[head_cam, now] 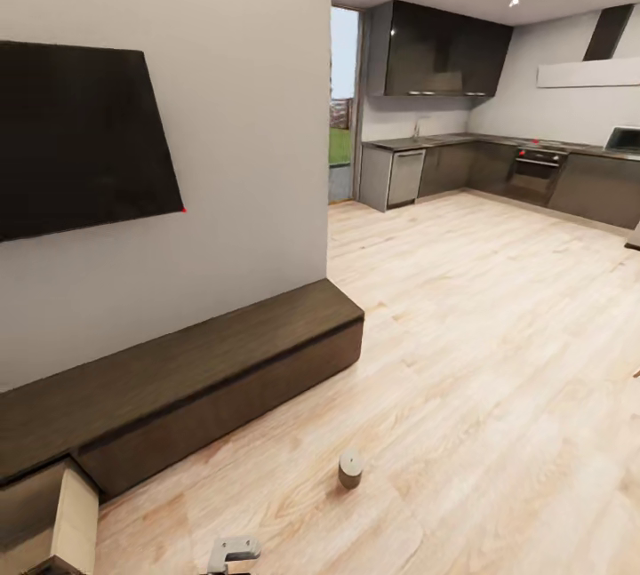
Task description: Place each of the two pumpkins and all three candles from the living room inside a cabinet in the living room (use any cabinet), then make sure every cabinet is closed, and position the cauldron so it is next to a table in the living room.
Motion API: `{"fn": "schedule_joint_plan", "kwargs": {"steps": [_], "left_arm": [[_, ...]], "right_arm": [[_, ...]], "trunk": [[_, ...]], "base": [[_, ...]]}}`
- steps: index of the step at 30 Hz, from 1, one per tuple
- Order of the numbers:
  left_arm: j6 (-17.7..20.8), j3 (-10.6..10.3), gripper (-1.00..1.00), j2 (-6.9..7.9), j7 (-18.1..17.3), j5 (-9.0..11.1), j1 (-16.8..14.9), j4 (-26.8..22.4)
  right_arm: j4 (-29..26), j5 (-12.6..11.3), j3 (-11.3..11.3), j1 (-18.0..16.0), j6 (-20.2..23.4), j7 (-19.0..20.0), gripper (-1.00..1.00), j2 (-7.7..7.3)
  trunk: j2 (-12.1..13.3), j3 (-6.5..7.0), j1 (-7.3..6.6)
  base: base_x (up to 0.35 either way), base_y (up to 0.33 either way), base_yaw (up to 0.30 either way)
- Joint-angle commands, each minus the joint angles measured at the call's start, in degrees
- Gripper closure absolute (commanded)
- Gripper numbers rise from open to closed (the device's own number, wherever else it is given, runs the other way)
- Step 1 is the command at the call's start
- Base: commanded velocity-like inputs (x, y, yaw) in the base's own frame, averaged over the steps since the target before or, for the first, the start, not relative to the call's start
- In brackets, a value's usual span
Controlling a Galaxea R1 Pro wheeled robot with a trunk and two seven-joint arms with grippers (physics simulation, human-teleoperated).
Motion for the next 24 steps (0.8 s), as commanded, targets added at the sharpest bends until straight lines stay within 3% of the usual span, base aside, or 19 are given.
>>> {"fn": "schedule_joint_plan", "kwargs": {"steps": [1,10,18,24], "left_arm": [[0.0,0.0,-1.00,0.00,0.0,0.0,0.0,0.0],[0.0,0.0,-1.00,0.00,0.0,0.0,0.0,0.0],[0.0,0.0,-1.00,0.00,0.0,0.0,0.0,0.0],[0.0,0.0,-1.00,0.00,0.0,0.0,0.0,0.0]], "right_arm": [[0.0,0.0,0.0,0.0,0.0,0.0,-1.00,0.04],[0.0,0.0,0.0,0.0,0.0,-0.1,-1.00,0.17],[0.0,0.1,0.0,0.0,0.0,-0.1,-1.00,0.34],[0.0,0.0,2.3,0.0,-0.1,-0.1,-1.00,1.11]], "trunk": [[0.0,0.00,0.00],[0.0,0.00,0.00],[0.0,0.00,0.00],[0.0,-0.02,0.00]], "base": [[0.004,-0.050,0.292],[0.018,-0.023,0.292],[0.187,-0.179,0.292],[0.217,-0.201,0.246]]}}
